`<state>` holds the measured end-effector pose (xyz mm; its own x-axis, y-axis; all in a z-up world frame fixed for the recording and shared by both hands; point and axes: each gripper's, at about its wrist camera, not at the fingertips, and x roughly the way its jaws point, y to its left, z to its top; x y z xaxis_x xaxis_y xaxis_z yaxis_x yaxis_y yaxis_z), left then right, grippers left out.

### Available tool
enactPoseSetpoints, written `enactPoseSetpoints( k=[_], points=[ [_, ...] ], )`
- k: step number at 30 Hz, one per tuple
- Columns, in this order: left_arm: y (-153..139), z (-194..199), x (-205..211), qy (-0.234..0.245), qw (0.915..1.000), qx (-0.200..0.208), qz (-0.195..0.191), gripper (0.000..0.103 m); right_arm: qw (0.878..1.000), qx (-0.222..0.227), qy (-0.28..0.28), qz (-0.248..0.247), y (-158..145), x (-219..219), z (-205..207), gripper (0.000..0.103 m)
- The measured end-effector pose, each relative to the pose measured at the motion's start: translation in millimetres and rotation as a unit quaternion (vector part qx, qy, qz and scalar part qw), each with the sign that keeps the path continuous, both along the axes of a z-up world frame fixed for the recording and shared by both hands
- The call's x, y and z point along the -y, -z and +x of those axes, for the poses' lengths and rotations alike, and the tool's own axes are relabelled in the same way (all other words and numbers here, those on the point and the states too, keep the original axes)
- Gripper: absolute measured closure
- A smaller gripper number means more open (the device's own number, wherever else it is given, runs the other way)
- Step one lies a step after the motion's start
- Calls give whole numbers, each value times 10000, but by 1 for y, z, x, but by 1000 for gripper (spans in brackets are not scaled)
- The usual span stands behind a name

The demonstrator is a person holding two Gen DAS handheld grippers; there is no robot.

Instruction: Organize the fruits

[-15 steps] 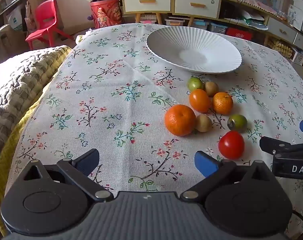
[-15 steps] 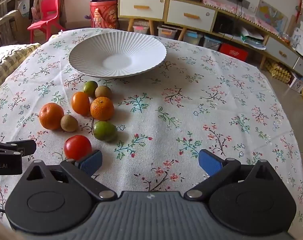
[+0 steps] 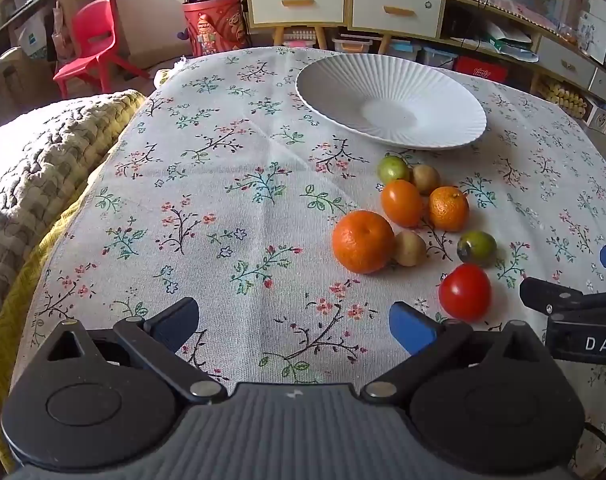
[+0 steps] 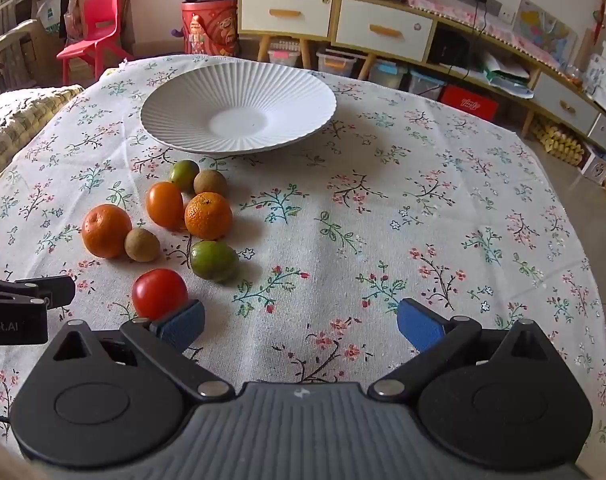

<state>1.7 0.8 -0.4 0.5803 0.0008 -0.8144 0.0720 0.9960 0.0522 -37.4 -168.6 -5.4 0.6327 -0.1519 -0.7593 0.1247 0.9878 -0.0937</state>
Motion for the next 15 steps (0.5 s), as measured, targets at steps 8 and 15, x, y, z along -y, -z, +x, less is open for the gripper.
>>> enactPoseSetpoints(
  k=[8,15],
  points=[
    [-1,-2,2,-13,10000,-1,29,11,10000,-28,-13,11,0,-1,0,0],
    [0,-1,2,-11,10000,-12,29,11,10000,-52,8,-15,1,0,1,0]
  ],
)
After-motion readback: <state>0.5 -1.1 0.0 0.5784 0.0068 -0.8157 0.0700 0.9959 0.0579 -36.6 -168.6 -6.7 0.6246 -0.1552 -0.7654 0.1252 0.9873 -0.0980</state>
